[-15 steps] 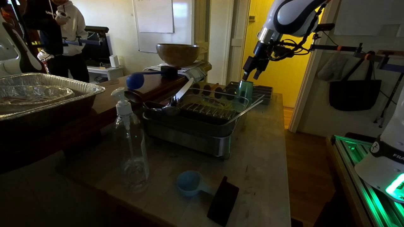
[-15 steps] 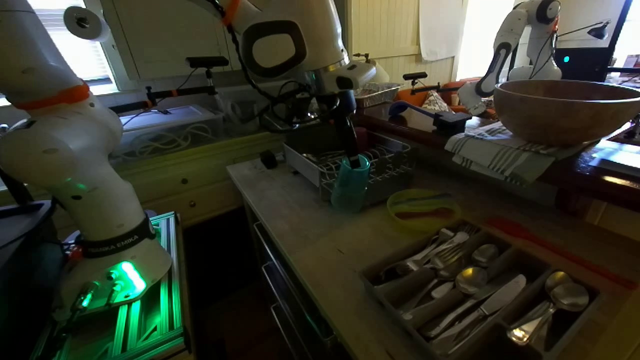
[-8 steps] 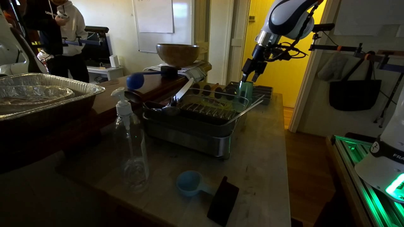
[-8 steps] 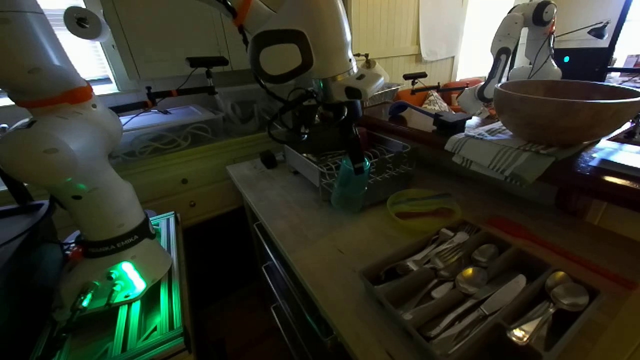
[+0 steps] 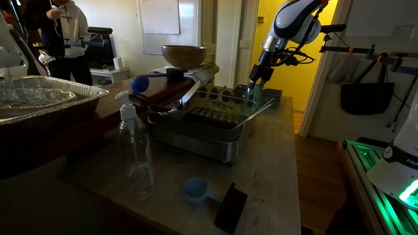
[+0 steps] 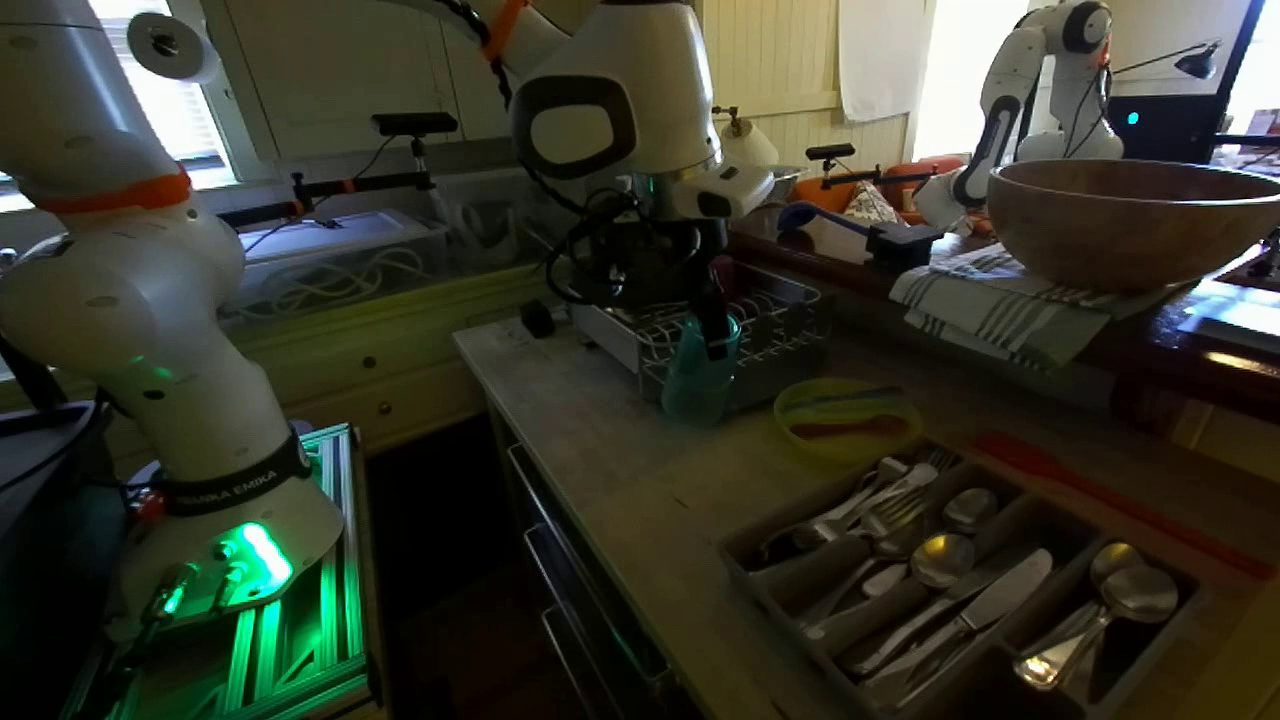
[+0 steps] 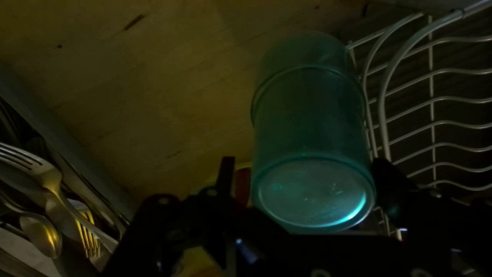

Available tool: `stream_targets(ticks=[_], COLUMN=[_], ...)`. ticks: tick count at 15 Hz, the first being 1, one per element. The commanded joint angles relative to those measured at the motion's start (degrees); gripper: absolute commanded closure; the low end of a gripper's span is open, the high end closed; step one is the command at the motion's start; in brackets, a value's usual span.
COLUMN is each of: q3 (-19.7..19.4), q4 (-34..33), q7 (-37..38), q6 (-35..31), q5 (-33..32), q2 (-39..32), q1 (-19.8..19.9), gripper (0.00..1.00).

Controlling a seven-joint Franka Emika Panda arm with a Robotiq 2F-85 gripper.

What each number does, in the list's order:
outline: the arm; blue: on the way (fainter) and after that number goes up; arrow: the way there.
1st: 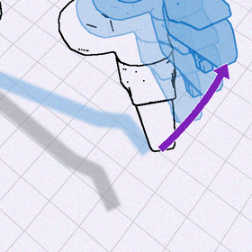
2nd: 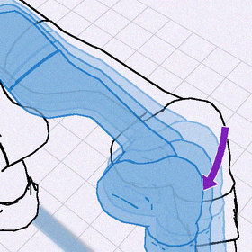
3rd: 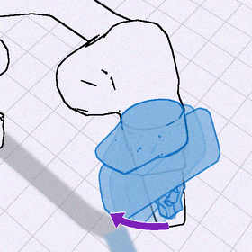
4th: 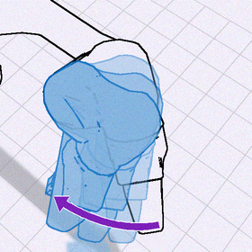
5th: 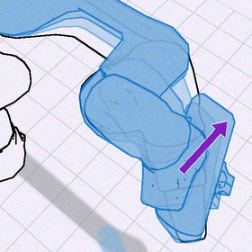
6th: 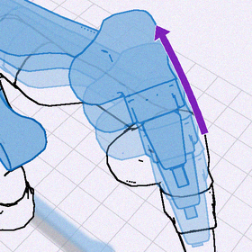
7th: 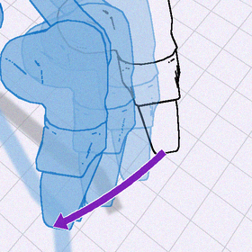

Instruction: Change the position of the cup on the cup holder

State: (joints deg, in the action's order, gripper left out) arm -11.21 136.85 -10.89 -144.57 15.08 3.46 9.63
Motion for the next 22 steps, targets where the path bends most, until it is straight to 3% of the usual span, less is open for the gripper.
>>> stream_targets(ticks=[1, 2, 10, 22], q3=[0.02, 0.17, 0.24, 0.73], q4=[-1.86, -1.95, -1.97, -5.08], q7=[-0.63, -0.34, 0.61, 5.51], q6=[0.83, 0.47, 0.58, 2.2], q5=[1.36, 1.03, -0.48, -9.51], q2=[-1.62, -1.54, 0.59, 8.29], q1=[-0.18, -0.21, -0.03, 0.5], gripper=[0.42, 0.49, 0.49, 0.49])
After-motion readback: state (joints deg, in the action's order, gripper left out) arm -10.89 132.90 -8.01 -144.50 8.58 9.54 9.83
